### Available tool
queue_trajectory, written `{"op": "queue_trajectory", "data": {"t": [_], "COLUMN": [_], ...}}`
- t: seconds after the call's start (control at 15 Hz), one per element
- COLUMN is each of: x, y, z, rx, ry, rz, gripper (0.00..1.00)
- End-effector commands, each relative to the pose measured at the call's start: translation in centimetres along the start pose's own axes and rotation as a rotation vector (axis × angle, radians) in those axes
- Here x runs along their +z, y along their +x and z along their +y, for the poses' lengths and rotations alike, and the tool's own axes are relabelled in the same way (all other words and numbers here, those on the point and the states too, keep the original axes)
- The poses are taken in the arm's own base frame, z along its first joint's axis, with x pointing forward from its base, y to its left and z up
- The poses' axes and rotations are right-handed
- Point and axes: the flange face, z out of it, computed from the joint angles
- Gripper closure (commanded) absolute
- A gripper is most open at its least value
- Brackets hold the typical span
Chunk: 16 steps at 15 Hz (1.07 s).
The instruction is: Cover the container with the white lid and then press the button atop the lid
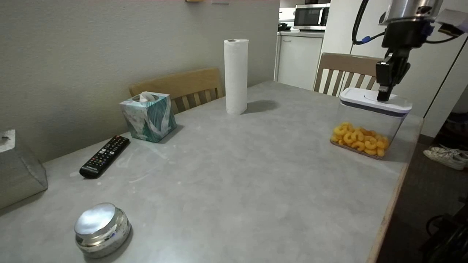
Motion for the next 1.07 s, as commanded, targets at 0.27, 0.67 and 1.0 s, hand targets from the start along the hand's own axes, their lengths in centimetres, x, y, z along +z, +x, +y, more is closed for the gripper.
{"op": "queue_trajectory", "data": {"t": [0.27,0.67,1.0], "x": [2.5,-0.5,-2.1], "y": [1.1,1.0,1.1], "z": [-0.9,-0.4,0.4], "rx": [-0.020,-0.021,-0.025], "ry": [0.079,0.040,0.010], "rz": [-0.026,0.023,0.045], "gripper": [1.00,1.00,1.00]}}
